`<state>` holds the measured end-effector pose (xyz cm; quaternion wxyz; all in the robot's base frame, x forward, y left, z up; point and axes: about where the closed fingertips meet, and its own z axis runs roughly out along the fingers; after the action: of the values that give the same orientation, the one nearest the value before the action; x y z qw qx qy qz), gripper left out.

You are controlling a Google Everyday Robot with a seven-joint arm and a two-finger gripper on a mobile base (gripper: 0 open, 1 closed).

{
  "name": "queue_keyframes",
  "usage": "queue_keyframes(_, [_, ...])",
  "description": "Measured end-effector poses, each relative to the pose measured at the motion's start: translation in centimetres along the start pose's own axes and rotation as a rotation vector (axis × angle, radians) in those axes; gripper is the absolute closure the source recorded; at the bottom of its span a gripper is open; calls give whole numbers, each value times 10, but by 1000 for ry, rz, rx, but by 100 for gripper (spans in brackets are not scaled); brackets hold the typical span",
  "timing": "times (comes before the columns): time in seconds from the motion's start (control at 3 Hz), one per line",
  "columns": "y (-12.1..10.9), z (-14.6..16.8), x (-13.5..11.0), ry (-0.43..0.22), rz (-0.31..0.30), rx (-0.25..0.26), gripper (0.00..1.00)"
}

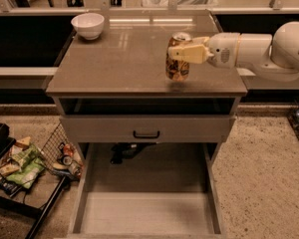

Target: Pick orange can from middle drawer and place on counter

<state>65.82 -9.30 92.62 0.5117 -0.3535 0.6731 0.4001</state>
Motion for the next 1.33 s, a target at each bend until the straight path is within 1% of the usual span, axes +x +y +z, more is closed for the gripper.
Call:
queue_keyframes(0.33, [-28, -5, -8, 24, -32, 137, 100])
queue_keyframes(0.67, [-50, -14, 6, 41, -61, 248, 100])
queue_keyframes(1.0, [-67, -33, 38, 23, -67, 335, 100])
queue_keyframes(1.33, [-69, -39, 38, 20, -75, 352, 83])
